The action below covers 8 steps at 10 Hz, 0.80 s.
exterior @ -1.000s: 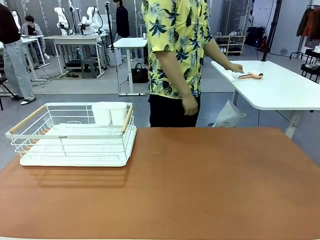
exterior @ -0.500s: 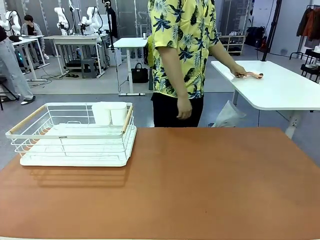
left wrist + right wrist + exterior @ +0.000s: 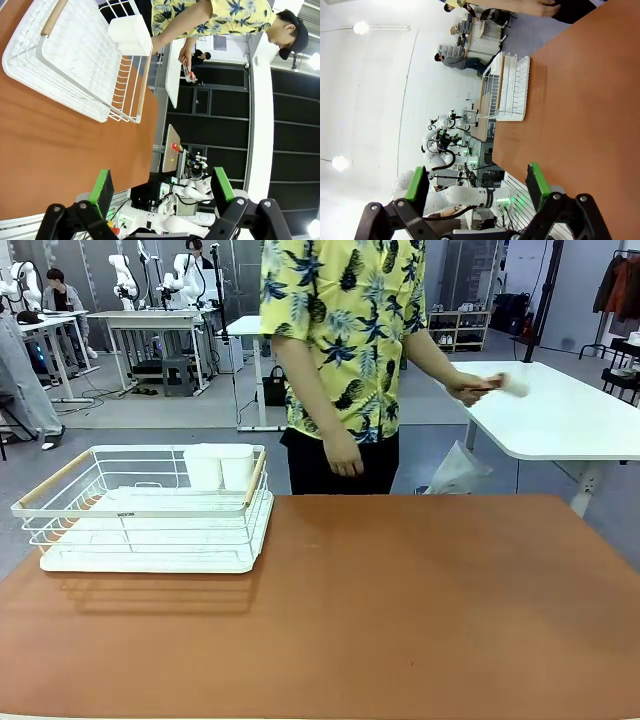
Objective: Clean the table.
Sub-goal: Pick up the Lint Roller when the human hands it over.
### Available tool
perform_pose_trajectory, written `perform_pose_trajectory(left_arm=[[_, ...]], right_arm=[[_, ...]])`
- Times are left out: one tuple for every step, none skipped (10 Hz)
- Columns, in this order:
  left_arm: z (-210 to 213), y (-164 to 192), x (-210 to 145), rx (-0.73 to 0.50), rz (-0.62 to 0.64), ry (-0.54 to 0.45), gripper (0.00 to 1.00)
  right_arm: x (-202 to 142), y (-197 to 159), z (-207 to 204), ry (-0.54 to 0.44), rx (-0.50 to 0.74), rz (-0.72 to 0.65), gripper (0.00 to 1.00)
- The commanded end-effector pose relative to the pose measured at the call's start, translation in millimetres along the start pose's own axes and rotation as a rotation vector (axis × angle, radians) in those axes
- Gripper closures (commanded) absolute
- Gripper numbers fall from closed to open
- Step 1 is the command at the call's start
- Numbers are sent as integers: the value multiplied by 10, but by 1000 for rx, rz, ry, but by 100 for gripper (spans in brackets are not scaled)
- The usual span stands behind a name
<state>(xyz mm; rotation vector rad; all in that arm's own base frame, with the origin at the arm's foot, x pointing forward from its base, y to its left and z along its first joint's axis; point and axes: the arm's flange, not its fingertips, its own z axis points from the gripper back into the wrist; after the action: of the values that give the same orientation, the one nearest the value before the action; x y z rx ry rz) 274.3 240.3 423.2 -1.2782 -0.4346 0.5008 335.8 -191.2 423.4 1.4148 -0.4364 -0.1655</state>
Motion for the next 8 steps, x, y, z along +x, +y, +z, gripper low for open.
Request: perform_pose_trajectory(left_arm=[[34, 12, -30, -7, -12, 10, 0], [34, 12, -30, -7, -12, 10, 0], [34, 12, -30, -7, -12, 10, 0], [34, 12, -30, -7, -12, 10, 0], [34, 12, -30, -7, -12, 10, 0], [34, 12, -30, -7, -12, 10, 0], [34, 12, -30, -7, -12, 10, 0], [34, 12, -30, -7, -12, 10, 0]], right_arm=[[6, 26, -2, -2, 13, 12, 0], [6, 26, -2, -2, 13, 12, 0], [6, 26, -2, -2, 13, 12, 0], [6, 26, -2, -2, 13, 12, 0], [6, 26, -2, -2, 13, 12, 0], [6, 26, -2, -2, 13, 12, 0], [6, 26, -2, -2, 13, 12, 0], [6, 26, -2, -2, 13, 12, 0]])
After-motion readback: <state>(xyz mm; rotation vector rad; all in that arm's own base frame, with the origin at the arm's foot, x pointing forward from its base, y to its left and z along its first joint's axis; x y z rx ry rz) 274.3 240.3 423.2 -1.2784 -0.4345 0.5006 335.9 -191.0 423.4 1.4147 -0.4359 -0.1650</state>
